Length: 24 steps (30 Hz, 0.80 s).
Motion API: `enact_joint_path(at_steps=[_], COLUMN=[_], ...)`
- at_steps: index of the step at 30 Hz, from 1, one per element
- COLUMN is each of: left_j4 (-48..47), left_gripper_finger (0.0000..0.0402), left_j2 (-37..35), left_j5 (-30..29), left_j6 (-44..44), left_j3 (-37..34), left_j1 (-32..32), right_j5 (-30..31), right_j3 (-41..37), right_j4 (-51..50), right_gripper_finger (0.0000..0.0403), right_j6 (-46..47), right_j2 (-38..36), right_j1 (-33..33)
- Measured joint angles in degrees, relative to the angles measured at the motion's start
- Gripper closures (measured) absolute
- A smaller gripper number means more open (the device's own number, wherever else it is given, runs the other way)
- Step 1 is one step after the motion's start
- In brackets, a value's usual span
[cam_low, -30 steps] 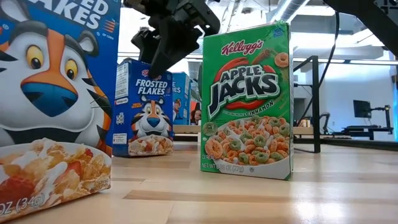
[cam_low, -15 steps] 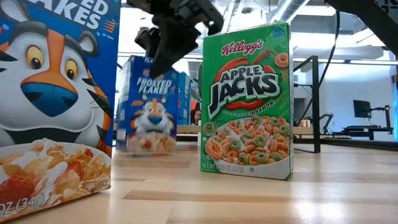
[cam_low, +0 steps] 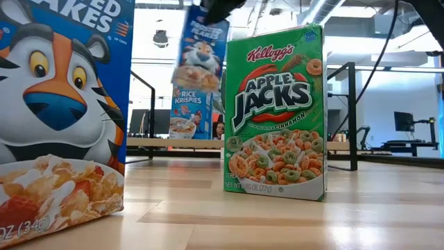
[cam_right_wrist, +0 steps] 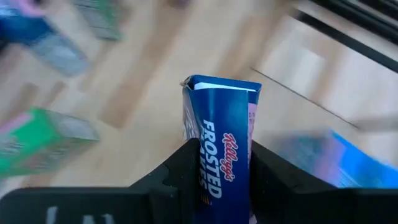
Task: Stack cereal on shelf
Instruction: Put the top blue cereal box on the shelf
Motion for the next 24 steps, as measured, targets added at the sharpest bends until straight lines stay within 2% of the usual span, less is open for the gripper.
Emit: enact_joint_path(at_steps=[10,24], left_j4=[-0.20,-0.57], left_gripper_finger=[0.0102,0.0102], left_j2=[-0.02,-0.02], left_j5=[0.13,0.00], left_j6=[0.22,1.11], left_j3=[0.00,0.00], left_j1=[0.00,0.00], right_j5=[6.45,6.21], right_j3=[0.02,-0.08], right_j4=[-10.79,-22.31], right_gripper_finger=[0.0267,0.0274], right_j6=[6.33,10.54], right_j2=[-8.98,-15.66], right_j1=[-11.01,-24.15])
